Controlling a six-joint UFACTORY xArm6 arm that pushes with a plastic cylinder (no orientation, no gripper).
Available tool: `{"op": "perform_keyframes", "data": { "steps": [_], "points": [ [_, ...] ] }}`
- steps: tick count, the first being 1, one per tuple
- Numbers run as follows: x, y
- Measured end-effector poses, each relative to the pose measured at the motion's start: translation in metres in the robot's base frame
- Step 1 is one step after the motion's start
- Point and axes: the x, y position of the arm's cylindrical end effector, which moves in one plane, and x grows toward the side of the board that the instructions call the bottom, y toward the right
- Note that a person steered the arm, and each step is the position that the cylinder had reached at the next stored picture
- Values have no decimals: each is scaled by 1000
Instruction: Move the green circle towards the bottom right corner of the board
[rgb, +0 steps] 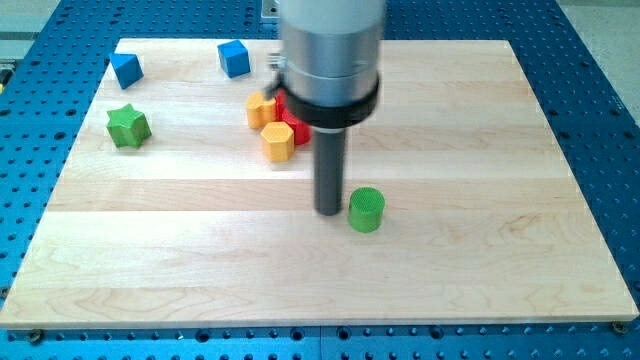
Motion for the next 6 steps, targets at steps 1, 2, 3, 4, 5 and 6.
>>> {"op": "perform_keyframes", "data": {
  "steps": [1,2,3,4,5,6],
  "points": [
    [0,66],
    [14,114],
    [20,121],
    [7,65],
    [21,23],
    [25,64]
  ]
}}
